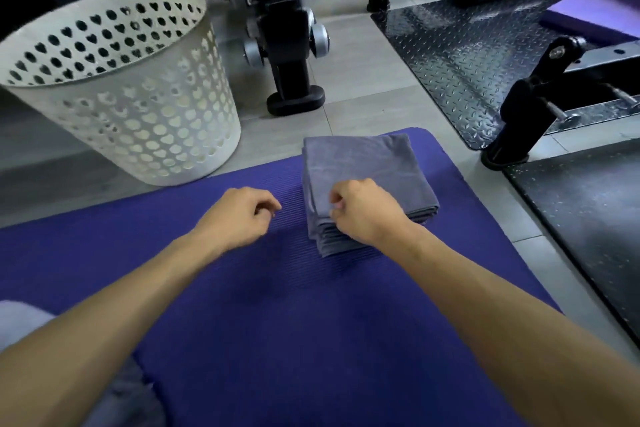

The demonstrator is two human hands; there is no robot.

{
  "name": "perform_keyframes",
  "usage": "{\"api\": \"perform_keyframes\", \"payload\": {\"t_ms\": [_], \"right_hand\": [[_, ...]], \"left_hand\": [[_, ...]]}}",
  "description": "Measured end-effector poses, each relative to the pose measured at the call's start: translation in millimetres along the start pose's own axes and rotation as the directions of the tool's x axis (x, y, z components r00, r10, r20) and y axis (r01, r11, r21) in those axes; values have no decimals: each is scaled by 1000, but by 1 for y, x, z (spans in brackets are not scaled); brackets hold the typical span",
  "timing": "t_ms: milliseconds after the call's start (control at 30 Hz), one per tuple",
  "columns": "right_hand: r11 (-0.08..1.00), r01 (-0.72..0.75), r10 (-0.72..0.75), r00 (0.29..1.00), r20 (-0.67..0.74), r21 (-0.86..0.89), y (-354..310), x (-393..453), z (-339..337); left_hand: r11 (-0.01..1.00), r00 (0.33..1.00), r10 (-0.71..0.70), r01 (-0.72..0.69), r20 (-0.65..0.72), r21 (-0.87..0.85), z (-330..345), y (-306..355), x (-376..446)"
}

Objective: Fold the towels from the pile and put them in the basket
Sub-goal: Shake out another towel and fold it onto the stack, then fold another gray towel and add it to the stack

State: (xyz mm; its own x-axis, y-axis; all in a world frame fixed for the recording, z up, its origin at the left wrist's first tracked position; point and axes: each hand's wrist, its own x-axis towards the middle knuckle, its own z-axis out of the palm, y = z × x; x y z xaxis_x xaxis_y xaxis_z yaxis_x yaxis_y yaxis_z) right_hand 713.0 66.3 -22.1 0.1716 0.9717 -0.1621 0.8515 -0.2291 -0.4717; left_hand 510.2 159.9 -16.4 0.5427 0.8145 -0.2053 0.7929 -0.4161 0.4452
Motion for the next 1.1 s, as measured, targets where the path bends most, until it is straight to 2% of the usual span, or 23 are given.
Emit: {"api": "perform_keyframes", "payload": {"t_ms": [100,167,300,433,567,733,833,933,1000,1100], "right_hand": [[996,59,-67,990,121,73,-42,-36,-4],[993,98,-107,980,168,61,-70,-63,-8],[983,184,-177,963,205,-15,-123,-115,-9],[980,197,-189,947,259,-5,-174,-154,19],[984,135,-164,942,293,117,-212,-182,80],[955,17,-104,954,281,297,-251,-187,154],[935,-48,-60,956,288,353,-274,-176,183],[909,-132,10,955,296,395,-284,-170,203],[899,-178,42,945,325,401,-282,-172,214],[889,-235,72,919,387,393,-274,-181,224]], "left_hand": [[1000,999,2,-1,38,-20,-15,-20,-57],[999,999,1,2,53,-45,-25,-33,-94],[998,998,-33,36,57,-50,-43,-69,-167],[987,994,-107,109,20,-114,-45,-121,-238],[953,977,-212,205,-7,-224,-25,-188,-297],[882,915,-395,353,-81,-312,12,-285,-334],[878,902,-417,367,-112,-308,28,-318,-337],[926,945,-328,320,-7,-198,45,-341,-332],[954,954,-291,294,71,-51,62,-350,-329],[958,967,-250,240,47,154,82,-354,-328]]}}
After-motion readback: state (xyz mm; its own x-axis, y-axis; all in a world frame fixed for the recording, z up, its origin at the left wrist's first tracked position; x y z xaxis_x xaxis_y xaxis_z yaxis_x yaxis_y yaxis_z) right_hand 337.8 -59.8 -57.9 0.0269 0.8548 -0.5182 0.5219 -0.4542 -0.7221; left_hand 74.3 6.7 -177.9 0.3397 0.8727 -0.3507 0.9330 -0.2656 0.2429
